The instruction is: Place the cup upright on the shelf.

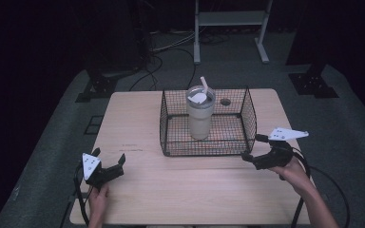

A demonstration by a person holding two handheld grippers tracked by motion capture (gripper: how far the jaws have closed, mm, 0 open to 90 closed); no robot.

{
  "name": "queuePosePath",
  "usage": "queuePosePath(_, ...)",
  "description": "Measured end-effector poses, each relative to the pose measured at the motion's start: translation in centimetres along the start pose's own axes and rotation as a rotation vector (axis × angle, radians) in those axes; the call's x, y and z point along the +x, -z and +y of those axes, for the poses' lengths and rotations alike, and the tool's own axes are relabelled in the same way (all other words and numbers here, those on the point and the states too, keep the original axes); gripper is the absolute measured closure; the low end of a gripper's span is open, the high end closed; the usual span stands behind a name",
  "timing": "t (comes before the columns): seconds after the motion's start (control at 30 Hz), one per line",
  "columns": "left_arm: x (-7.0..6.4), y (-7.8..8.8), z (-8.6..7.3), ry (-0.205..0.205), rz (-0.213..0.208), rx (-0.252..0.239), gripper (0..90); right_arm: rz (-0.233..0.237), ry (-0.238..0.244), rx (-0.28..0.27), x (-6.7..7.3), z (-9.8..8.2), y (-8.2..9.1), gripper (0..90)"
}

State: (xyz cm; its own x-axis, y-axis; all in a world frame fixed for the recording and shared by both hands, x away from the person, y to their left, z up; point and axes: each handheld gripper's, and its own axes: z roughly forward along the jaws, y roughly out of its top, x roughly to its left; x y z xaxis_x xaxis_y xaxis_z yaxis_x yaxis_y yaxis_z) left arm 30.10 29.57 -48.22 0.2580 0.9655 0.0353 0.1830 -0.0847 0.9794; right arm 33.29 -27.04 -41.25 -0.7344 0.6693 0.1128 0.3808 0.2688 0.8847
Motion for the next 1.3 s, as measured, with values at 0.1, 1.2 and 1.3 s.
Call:
queuePosePath(0.1,0.0,0.0,0.0,-0.001,0.0,0.0,0.0,-0.006,-0.01,-0.006,0.0,-0.6,0.3,1.0)
queuePosePath(1.2,-0.1,0.0,0.0,-0.005,0.002,-0.002,0.0,-0.07,-0.081,-0.009,-0.7,-6.6,2.4,1.0)
queuePosePath(1.3,-0.1,0.0,0.0,-0.005,0.002,-0.002,0.0,-0.079,-0.084,-0.008,-0.7,-7.1,2.7,1.0)
